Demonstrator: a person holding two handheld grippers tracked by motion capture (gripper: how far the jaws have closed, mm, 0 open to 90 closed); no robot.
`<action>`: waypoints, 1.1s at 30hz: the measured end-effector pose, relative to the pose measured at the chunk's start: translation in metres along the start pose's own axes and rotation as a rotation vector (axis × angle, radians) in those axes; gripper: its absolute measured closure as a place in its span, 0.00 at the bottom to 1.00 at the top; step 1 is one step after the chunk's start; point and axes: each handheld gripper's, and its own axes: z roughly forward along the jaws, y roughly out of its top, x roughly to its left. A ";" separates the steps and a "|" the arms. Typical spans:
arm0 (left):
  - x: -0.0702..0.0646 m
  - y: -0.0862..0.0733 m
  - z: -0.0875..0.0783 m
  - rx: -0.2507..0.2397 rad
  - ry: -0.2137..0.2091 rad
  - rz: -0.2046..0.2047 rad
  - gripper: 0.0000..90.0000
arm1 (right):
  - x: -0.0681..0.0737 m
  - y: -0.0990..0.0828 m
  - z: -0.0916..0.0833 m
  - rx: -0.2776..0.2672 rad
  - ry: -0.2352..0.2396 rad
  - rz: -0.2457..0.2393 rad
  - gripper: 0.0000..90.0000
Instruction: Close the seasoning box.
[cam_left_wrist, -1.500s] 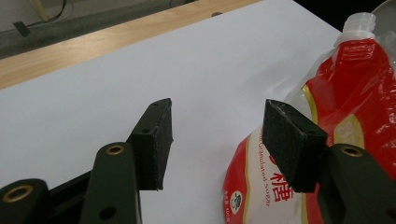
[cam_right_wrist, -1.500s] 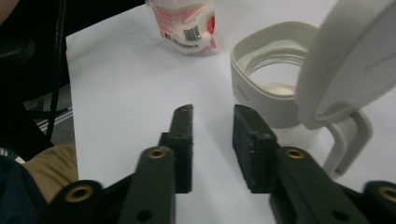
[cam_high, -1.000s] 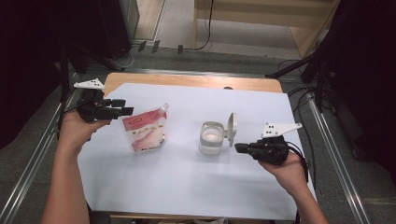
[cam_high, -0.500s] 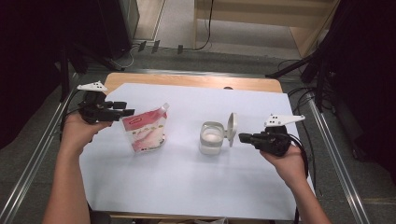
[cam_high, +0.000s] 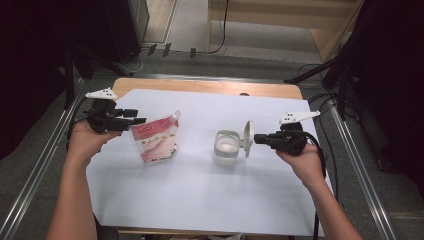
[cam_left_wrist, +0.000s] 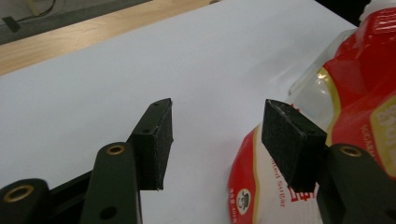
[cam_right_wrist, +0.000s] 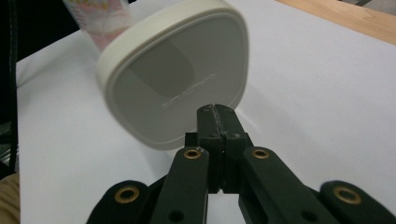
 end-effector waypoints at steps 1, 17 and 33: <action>0.001 0.000 0.000 -0.001 -0.004 -0.001 0.49 | -0.001 0.001 0.001 0.000 -0.004 0.005 1.00; 0.001 -0.001 0.002 0.014 -0.011 -0.002 0.50 | -0.002 0.006 0.006 -0.017 -0.010 0.016 1.00; 0.001 0.000 0.004 0.025 -0.009 -0.008 0.49 | 0.017 0.011 0.019 -0.007 0.004 -0.035 0.98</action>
